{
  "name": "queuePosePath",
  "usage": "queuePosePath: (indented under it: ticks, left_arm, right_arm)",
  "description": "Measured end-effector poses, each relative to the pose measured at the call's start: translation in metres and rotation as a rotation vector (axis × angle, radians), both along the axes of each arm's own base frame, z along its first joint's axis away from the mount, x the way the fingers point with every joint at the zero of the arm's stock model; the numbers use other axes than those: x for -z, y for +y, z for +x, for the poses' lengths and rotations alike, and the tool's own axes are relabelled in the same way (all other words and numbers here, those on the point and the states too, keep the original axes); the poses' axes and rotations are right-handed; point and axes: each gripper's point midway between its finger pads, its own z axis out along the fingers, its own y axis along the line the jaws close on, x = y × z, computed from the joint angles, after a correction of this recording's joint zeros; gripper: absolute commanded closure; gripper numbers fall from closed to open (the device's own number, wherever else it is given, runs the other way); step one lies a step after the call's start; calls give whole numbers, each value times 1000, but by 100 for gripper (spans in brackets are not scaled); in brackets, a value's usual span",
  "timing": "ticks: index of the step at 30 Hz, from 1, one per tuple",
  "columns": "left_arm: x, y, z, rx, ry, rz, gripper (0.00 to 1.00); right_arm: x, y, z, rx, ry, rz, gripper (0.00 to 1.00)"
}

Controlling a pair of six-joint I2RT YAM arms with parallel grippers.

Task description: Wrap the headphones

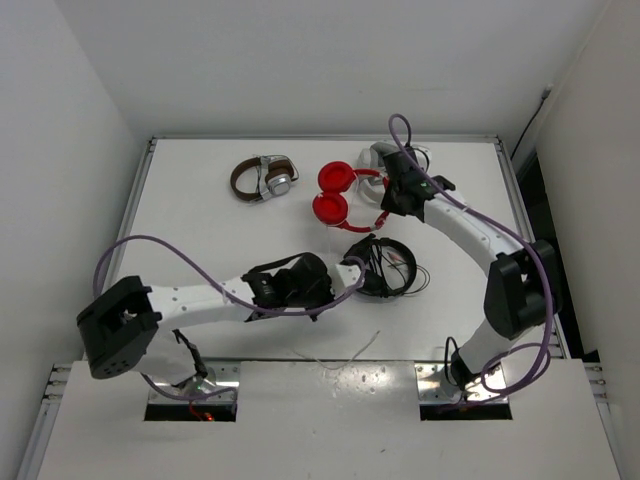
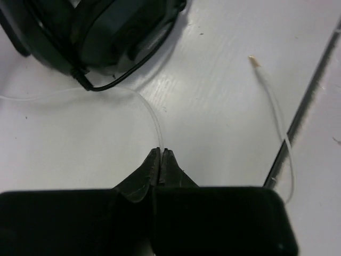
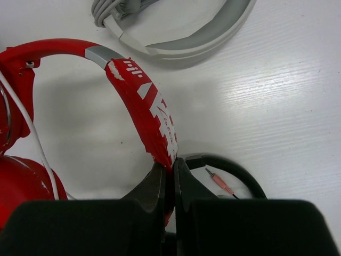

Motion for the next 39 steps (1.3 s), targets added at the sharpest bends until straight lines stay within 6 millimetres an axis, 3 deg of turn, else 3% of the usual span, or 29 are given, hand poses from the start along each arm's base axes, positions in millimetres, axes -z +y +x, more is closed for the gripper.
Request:
queuePosePath:
  ticks: [9,19,25,34,36,39]
  left_arm:
    - [-19,14,-65,297,-98,8,100]
    - [-23,21,-67,334,-142,36,100]
    - [-43,17,-47,274,-206,28,100]
    - [-143,14,34,30,-387,-137,100]
    - [-158,17,44,-1,-413,-167,100]
    - [-164,24,56,-38,-428,-176,100]
  right_arm:
    - [-3,-6,6,35,-8,-26,100]
    - [10,3,6,19,7,-89,100]
    - [19,12,2,-18,-7,-105,100]
    - [37,13,-16,-73,14,-165,100]
    - [33,20,-18,-99,0,-155,100]
    - [24,33,-20,-138,-24,-124,100]
